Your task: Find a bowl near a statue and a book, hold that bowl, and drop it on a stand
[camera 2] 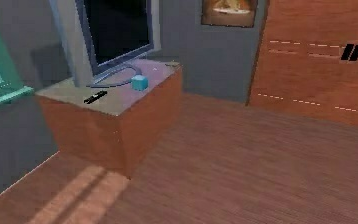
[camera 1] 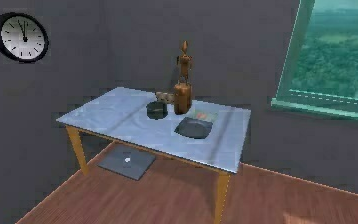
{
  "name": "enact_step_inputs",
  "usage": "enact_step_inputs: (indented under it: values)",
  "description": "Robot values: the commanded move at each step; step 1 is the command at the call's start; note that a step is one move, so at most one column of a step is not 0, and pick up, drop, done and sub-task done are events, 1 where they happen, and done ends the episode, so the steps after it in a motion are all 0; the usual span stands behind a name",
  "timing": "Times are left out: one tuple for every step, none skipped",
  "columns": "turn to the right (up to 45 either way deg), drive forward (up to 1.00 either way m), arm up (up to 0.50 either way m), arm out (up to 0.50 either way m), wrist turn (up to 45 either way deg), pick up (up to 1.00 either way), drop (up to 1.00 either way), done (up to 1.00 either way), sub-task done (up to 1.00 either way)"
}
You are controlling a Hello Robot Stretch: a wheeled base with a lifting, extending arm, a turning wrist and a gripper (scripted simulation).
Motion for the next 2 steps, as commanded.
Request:
enact_step_inputs:
  values:
    - [-6.0,0.00,0.00,0.00,0.0,0.00,0.00,0.00,0.00]
    - [0.0,0.65,0.00,0.00,0.0,0.00,0.00,0.00,0.00]
